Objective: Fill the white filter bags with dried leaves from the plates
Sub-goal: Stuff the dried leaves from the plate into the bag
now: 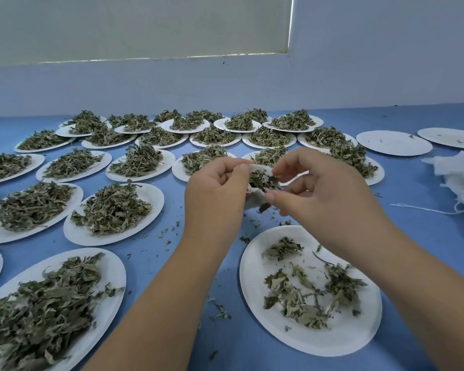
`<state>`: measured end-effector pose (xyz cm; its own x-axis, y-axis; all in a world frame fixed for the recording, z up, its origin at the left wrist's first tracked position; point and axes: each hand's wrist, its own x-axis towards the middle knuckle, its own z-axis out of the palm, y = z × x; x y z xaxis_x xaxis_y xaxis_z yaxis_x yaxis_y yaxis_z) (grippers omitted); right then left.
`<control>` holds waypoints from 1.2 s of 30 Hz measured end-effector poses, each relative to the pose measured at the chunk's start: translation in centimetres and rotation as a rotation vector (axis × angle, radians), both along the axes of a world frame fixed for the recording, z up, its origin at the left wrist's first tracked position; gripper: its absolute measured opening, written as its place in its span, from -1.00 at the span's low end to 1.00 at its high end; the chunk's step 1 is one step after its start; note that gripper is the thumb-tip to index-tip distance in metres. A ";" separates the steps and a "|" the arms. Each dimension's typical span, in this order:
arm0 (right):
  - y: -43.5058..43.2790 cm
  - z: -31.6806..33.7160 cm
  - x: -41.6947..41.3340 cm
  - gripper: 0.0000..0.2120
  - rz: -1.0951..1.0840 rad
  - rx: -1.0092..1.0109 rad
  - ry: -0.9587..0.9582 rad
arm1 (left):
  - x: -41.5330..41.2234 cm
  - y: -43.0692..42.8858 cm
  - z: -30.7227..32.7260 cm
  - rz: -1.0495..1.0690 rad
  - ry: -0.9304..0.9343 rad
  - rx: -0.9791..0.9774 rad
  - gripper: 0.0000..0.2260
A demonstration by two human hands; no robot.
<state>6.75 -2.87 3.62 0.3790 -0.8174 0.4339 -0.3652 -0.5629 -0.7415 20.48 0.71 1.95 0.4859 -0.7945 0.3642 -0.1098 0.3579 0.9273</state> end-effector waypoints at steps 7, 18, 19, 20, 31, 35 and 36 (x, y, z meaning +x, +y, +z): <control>-0.3 0.0 -0.1 -0.83 0.048 -0.002 -0.061 | -0.1 -0.3 -0.4 -0.046 0.009 0.025 -0.81; -0.8 -0.6 0.0 -0.78 -0.002 -0.138 -0.014 | -0.8 -0.5 -1.0 -0.078 -0.208 0.094 -0.85; -0.9 -0.7 0.0 -0.78 -0.008 -0.146 -0.015 | -0.8 -0.5 -1.0 -0.072 -0.201 0.092 -0.85; -0.9 -0.7 0.0 -0.77 -0.015 -0.156 -0.018 | -0.8 -0.5 -1.0 -0.065 -0.192 0.089 -0.84; -0.2 0.2 -0.6 -0.72 0.193 -0.203 0.032 | -0.2 -0.4 -0.7 -0.062 -0.014 0.042 -0.80; -0.5 0.4 -0.8 -0.58 0.253 -0.259 0.142 | -0.1 -0.2 -0.4 -0.063 0.029 0.031 -0.77; -0.5 0.5 -0.7 -0.60 0.243 -0.286 0.148 | -0.1 -0.3 -0.4 -0.055 0.017 0.039 -0.77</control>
<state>6.01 -3.33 4.07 0.6222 -0.5504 0.5567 -0.2869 -0.8219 -0.4921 20.36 0.43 1.55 0.4471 -0.8335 0.3245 -0.0746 0.3268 0.9421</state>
